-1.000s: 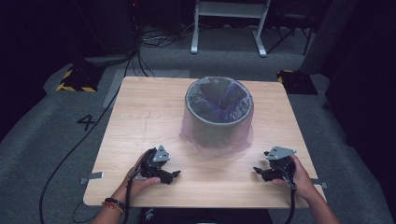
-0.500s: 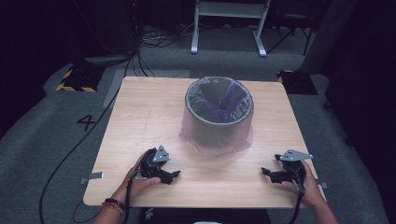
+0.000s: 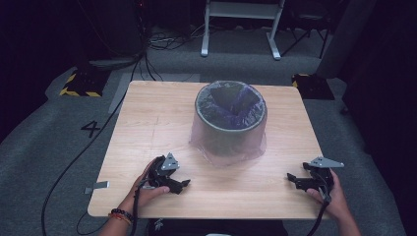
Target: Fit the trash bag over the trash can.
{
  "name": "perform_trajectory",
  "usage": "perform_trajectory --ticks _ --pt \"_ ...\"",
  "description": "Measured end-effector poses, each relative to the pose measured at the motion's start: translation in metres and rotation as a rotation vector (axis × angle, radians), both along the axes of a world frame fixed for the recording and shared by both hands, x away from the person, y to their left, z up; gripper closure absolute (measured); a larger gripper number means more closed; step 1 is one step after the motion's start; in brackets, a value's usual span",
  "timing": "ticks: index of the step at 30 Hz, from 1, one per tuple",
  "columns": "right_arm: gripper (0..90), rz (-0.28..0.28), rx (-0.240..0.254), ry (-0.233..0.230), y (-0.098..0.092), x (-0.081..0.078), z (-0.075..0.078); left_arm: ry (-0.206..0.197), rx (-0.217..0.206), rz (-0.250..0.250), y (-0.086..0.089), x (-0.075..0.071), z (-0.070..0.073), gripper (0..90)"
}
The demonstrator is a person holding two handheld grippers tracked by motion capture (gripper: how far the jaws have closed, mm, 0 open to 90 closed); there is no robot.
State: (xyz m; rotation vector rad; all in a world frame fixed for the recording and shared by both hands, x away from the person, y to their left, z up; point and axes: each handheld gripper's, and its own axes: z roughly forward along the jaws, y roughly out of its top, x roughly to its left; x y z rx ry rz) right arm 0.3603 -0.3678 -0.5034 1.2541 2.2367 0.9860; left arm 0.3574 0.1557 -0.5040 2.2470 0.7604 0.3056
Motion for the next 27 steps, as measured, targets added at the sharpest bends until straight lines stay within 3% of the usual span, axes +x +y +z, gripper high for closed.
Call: perform_trajectory --ticks 27 --pt "14.8 -0.012 -0.004 -0.003 -0.0008 -0.0006 -0.0001 -0.002 0.005 -0.006 -0.0002 0.0012 0.0002 13.0"
